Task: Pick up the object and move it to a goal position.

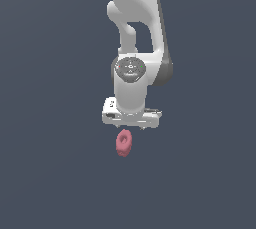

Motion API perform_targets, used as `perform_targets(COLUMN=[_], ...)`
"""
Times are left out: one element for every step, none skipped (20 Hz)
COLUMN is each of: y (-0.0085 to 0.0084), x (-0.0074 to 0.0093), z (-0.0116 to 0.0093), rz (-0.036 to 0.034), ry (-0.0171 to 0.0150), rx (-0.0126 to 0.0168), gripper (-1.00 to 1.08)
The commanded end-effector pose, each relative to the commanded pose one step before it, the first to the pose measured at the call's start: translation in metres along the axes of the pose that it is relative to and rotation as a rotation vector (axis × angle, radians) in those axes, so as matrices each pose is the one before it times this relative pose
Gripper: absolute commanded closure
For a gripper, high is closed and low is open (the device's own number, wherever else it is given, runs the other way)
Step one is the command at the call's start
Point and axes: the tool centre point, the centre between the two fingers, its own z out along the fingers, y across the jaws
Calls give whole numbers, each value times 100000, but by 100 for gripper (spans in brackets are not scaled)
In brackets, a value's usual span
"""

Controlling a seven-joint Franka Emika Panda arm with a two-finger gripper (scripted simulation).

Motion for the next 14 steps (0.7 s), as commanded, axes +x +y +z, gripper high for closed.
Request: perform_targets(y=[493,160,144,131,117,107,94,84,72,61,52,41,37,16], x=[1229,416,383,351,320,289,259,230,202,174,146,119,93,64], z=[490,178,169,160,149,138,126,114,102,89,76,62,48,35], rz=[3348,1145,1059,977,894,817,735,657,577,498,422,342,274,181], ry=[183,66,63,59,56,52,48,44,39,34,29,24,19,13], rx=[-276,-103,-99,-95,-90,-85,-79,-72,-65,-57,-49,-40,-32,-22], gripper=[-92,-92,-92,-92,-92,-92,-92,-92,-92,-92,-92,-92,-92,-92])
